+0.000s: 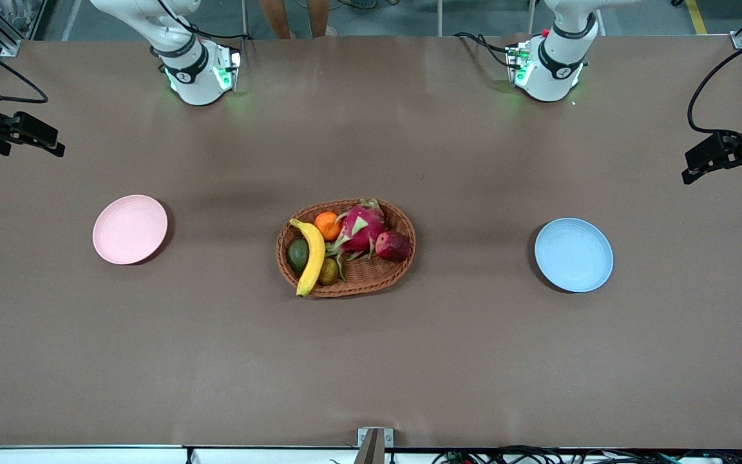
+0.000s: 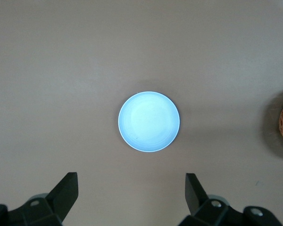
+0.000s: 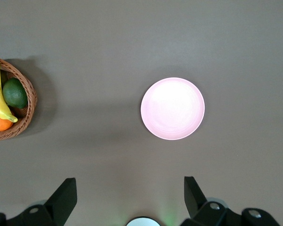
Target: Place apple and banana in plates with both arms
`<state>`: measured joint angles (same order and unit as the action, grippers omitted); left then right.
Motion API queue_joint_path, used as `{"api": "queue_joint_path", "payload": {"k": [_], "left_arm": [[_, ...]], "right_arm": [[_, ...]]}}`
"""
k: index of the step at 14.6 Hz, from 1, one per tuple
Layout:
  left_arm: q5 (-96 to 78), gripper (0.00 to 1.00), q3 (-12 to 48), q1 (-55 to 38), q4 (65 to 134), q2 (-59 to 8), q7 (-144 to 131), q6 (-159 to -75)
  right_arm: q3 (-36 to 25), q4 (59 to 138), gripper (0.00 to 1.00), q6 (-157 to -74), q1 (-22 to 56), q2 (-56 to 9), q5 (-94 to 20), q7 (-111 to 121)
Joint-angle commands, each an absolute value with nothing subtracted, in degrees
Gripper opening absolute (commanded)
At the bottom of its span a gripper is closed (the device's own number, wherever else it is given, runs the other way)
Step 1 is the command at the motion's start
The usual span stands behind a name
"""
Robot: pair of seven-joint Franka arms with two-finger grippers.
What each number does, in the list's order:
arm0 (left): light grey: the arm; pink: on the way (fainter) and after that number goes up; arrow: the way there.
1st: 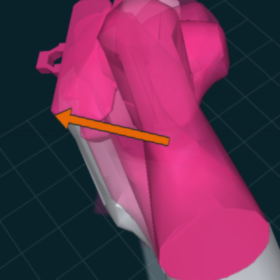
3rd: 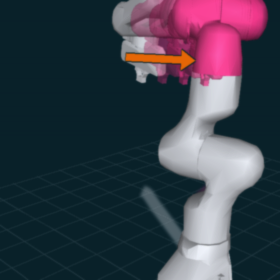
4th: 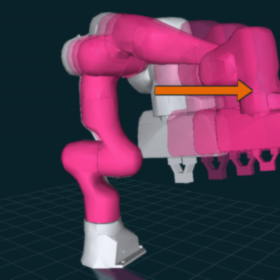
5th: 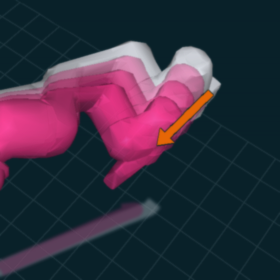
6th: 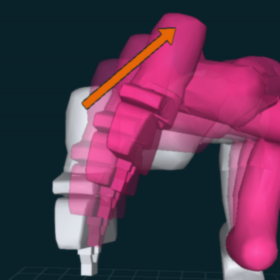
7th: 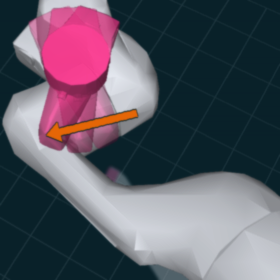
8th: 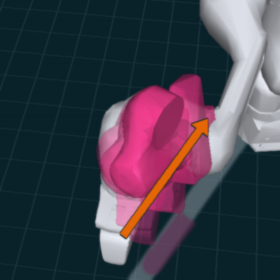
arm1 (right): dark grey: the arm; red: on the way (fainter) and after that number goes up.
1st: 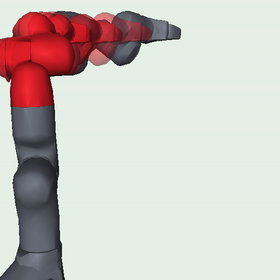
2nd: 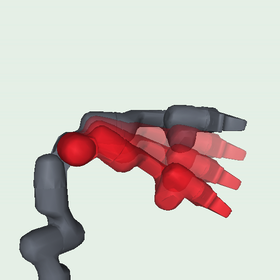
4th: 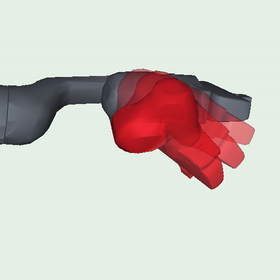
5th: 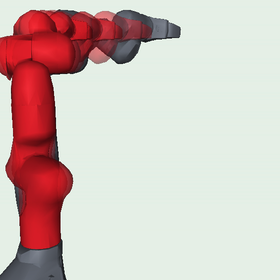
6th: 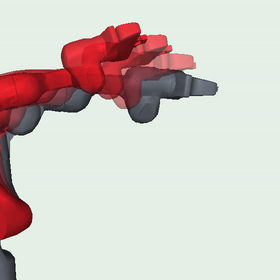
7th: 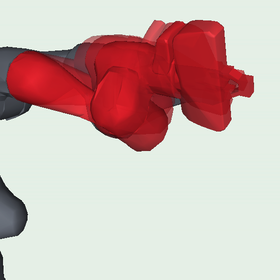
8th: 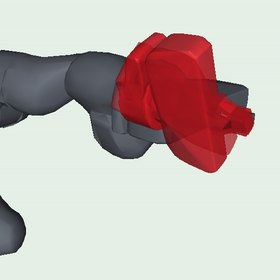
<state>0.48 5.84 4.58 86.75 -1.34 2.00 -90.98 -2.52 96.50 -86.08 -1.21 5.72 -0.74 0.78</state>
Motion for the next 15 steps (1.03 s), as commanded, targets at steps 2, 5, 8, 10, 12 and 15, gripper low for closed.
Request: {"api": "queue_joint_path", "payload": {"k": [2,5,8,10,12,15], "left_arm": [[-0.26,1.0,5.89,4.66,87.54,-0.44,1.85,-91.41],[-0.26,1.0,5.89,4.75,87.54,-0.44,1.85,-91.41],[-0.09,1.0,5.8,4.75,87.36,-1.93,1.85,-91.41],[-0.09,1.0,5.98,3.87,87.36,-4.11,1.85,-91.49],[-0.17,1.0,6.76,2.12,87.45,-6.06,1.58,-91.76],[-0.09,1.0,7.12,-3.23,87.36,-10.01,-5.76,-91.93]], "right_arm": [[-2.46,96.68,1.0,-87.01,-1.05,7.03,-0.09,1.58],[-2.46,96.42,1.0,-87.27,-0.97,7.03,-0.18,2.11],[-2.46,96.42,1.0,-87.1,-1.05,7.03,-0.26,2.2],[-2.46,96.24,1.0,-86.4,-1.05,6.94,-0.26,2.11],[-2.46,95.19,1.0,-85.09,-1.14,6.77,-0.26,2.02],[-2.46,93.78,1.0,-84.73,-1.14,5.81,0.09,1.59]]}}
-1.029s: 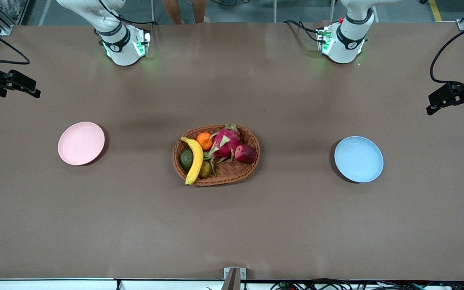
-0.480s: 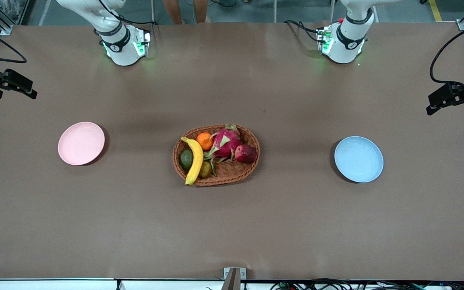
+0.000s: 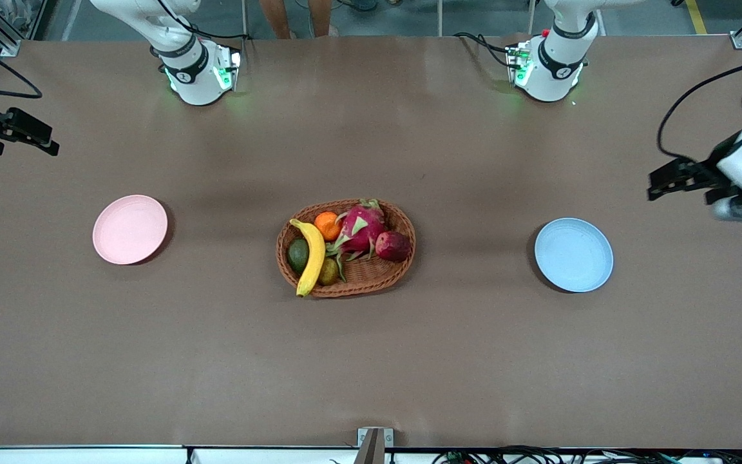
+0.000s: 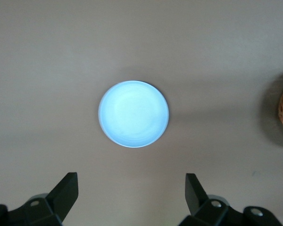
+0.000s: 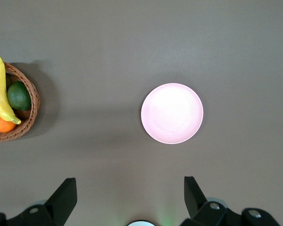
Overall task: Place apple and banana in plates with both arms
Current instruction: 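Reach the right gripper to the banana while the left gripper reaches the apple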
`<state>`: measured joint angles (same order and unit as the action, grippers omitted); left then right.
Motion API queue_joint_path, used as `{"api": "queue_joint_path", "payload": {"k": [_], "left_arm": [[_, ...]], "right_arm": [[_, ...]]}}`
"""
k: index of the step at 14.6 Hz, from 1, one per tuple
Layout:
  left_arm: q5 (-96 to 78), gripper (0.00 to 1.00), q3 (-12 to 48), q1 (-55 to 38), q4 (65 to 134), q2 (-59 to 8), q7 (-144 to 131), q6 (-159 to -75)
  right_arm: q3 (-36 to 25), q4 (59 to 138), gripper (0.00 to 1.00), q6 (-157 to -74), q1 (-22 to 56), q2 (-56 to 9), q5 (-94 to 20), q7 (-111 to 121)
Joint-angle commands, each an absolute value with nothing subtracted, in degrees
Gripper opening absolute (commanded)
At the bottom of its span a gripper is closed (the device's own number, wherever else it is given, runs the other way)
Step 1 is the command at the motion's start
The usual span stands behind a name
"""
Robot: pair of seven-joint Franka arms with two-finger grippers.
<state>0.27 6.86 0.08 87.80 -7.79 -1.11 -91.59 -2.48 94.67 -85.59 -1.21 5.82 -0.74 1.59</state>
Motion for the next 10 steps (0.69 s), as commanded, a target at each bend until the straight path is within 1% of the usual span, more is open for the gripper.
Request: {"api": "queue_joint_path", "payload": {"k": [1,4,7,9,10], "left_arm": [[0.0,1.0,7.12,-5.78,87.28,-12.11,-10.5,-92.02],[0.53,1.0,7.03,-12.2,85.17,-17.91,-24.73,-95.79],[0.18,1.0,7.03,-16.42,83.85,-22.57,-38.36,-100.01],[-0.17,1.0,7.12,-18.88,82.8,-25.74,-49.86,-101.86],[-0.78,1.0,7.12,-20.55,81.92,-27.23,-57.93,-103.08]], "right_arm": [[-2.46,93.69,1.0,-85.07,-1.32,5.37,0.35,2.02],[-2.64,93.69,1.0,-86.66,-2.54,2.82,0.35,1.58],[-2.64,92.91,1.0,-88.41,-3.51,-2.18,0.35,2.11],[-2.64,91.85,1.0,-89.65,-3.78,-6.74,0.44,2.2],[-2.64,91.67,1.0,-89.82,-3.95,-7.2,0.18,2.2]]}}
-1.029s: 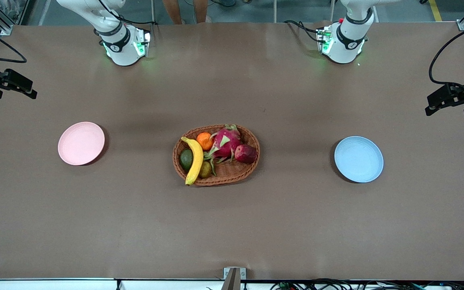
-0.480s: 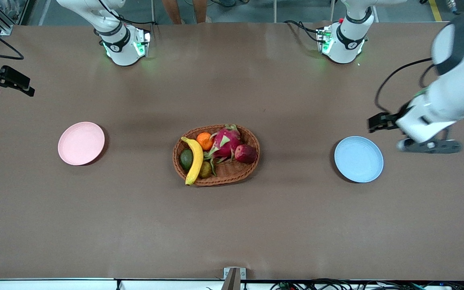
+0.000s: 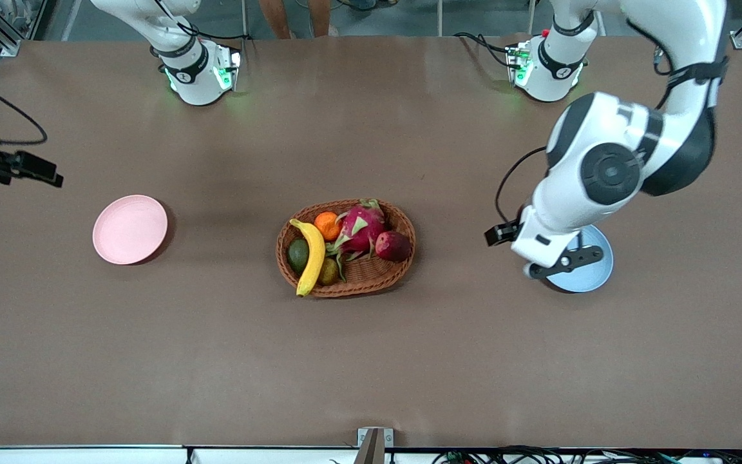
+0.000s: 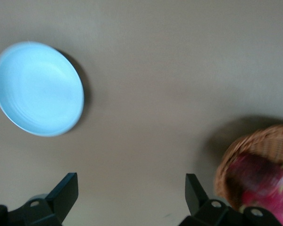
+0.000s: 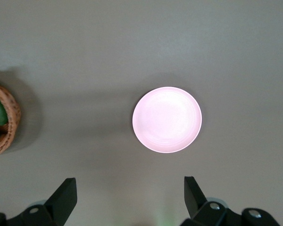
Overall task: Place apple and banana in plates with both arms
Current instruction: 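Reach the right gripper to the banana while the left gripper reaches the apple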
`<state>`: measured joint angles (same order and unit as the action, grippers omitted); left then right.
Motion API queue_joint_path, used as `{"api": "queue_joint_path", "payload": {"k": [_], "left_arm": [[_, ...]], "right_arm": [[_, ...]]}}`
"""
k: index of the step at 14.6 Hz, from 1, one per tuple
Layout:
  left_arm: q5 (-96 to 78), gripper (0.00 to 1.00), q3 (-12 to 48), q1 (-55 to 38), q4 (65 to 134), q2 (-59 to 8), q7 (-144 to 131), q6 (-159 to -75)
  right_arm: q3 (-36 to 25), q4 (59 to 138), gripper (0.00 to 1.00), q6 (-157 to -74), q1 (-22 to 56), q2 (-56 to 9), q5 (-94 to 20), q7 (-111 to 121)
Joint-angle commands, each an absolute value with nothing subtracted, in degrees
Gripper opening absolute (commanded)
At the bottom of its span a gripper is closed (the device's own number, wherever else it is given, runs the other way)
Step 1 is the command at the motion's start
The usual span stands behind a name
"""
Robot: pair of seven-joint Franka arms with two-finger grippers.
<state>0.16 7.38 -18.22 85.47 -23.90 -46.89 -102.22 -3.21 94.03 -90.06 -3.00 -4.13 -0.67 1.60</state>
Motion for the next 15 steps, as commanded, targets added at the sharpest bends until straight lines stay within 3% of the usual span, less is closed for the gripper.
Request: {"api": "queue_joint_path", "payload": {"k": [1,6,12,15], "left_arm": [[-1.49,1.0,7.12,-21.96,81.48,-28.81,-64.97,-104.57],[-5.35,1.0,7.12,-27.59,81.3,-34.09,-90.06,-115.12],[-8.7,1.0,7.12,-30.85,81.3,-38.49,-105.01,-125.32],[-8.7,1.0,7.12,-32.08,81.39,-40.16,-108.01,-127.79]], "right_arm": [[-2.64,91.84,1.0,-90.0,-3.52,-7.38,0.0,1.94],[-2.2,92.02,1.0,-94.82,5.51,-10.54,-1.58,-11.91],[-2.29,90.45,1.0,-111.16,19.84,-20.72,-5.54,-32.92],[-2.29,81.77,1.0,-112.77,25.65,-29.59,-4.75,-45.41]]}}
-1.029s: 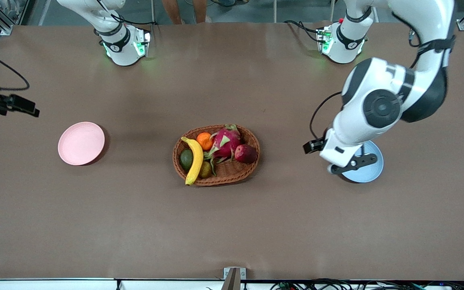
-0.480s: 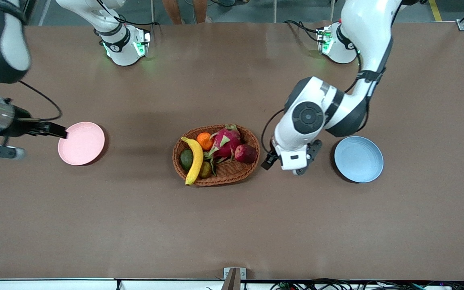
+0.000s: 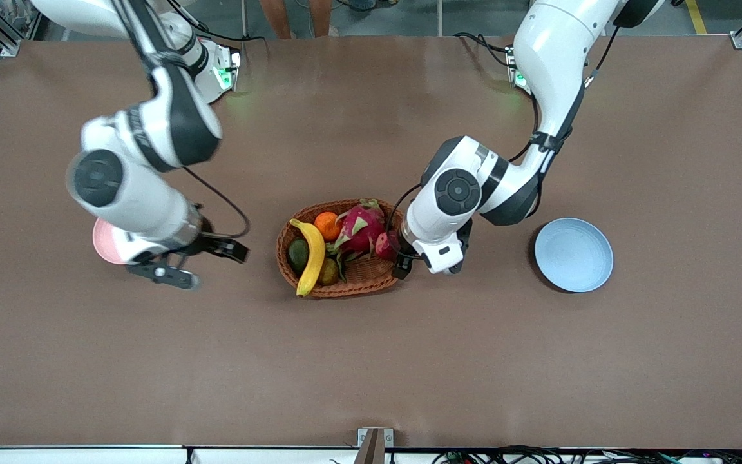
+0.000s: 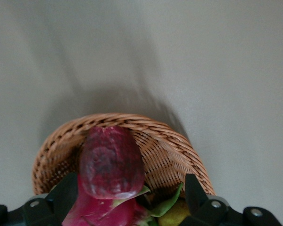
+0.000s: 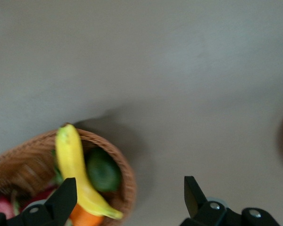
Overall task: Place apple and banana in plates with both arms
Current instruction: 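Reach the right gripper to the banana while the left gripper reaches the apple, then grasp the banana with the right gripper while the left gripper grasps the apple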
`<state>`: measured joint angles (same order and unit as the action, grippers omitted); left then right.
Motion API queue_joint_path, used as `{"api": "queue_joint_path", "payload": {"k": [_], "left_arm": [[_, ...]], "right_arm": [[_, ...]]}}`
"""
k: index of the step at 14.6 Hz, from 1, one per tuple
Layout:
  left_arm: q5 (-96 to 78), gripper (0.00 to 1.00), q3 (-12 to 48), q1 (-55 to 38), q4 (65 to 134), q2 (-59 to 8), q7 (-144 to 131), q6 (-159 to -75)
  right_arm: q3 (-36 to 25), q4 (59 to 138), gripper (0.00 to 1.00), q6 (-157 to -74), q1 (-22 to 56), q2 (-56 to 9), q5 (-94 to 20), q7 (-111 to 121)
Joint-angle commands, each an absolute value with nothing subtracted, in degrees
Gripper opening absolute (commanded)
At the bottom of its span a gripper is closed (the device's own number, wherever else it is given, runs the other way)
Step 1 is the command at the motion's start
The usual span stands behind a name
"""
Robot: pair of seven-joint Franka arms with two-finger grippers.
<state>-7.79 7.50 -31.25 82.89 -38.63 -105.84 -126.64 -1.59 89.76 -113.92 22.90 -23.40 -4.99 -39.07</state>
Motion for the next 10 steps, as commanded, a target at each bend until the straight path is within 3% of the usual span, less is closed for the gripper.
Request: {"api": "queue_joint_path", "payload": {"k": [1,10], "left_arm": [[-8.7,1.0,7.12,-32.08,81.47,-40.51,-108.45,-127.97],[-9.49,1.0,7.12,-32.26,81.56,-41.31,-111.27,-128.06]], "right_arm": [[-2.37,79.74,1.0,-112.94,26.53,-31.53,-4.66,-46.92],[-2.64,76.9,0.95,-120.4,32.16,-39.81,2.19,-58.09]]}}
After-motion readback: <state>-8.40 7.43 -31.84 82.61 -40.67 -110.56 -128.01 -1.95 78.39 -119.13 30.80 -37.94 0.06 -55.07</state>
